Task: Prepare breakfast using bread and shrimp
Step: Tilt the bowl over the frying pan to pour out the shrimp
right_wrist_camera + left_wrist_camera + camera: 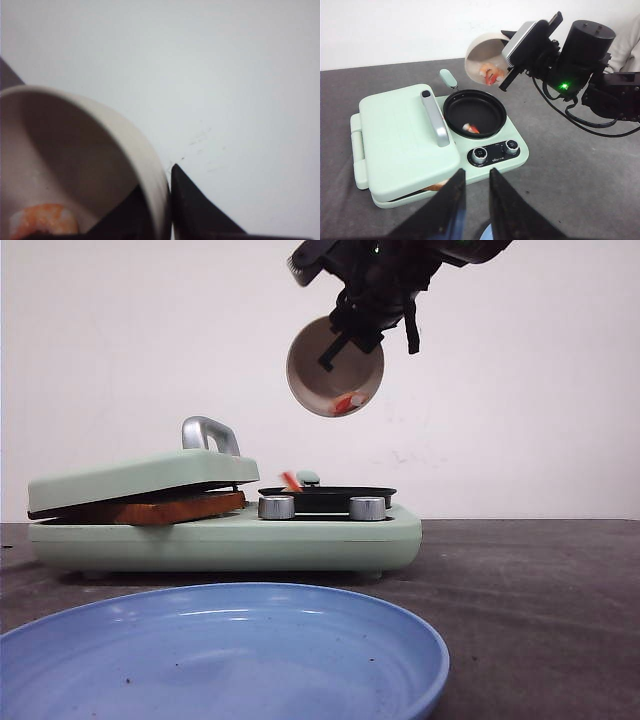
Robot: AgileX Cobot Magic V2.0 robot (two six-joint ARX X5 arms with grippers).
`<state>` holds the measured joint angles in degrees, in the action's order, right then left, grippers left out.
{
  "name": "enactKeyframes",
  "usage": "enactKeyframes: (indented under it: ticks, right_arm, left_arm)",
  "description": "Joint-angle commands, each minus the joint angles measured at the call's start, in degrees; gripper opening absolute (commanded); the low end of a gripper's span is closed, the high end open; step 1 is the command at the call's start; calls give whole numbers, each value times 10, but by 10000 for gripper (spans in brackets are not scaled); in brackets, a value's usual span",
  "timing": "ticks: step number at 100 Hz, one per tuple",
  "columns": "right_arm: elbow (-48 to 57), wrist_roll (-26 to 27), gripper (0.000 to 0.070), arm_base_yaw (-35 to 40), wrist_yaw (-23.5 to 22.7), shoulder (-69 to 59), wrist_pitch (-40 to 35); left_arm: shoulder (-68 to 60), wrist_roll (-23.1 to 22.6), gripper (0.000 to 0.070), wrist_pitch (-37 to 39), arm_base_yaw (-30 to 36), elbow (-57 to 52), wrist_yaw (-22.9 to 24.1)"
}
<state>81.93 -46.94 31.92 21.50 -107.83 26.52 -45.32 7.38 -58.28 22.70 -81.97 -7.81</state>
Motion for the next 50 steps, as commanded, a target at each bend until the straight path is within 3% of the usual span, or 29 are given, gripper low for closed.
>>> enactKeyframes:
  ticks: [1,50]
  right_arm:
    - [13,-50,0,8,11,-12,26]
    - [33,-95,0,14,12,-12,48]
  left_arm:
    - [-2,-5,0,4,3,-7,-1]
    - [-2,-7,0,4,14,-7,-1]
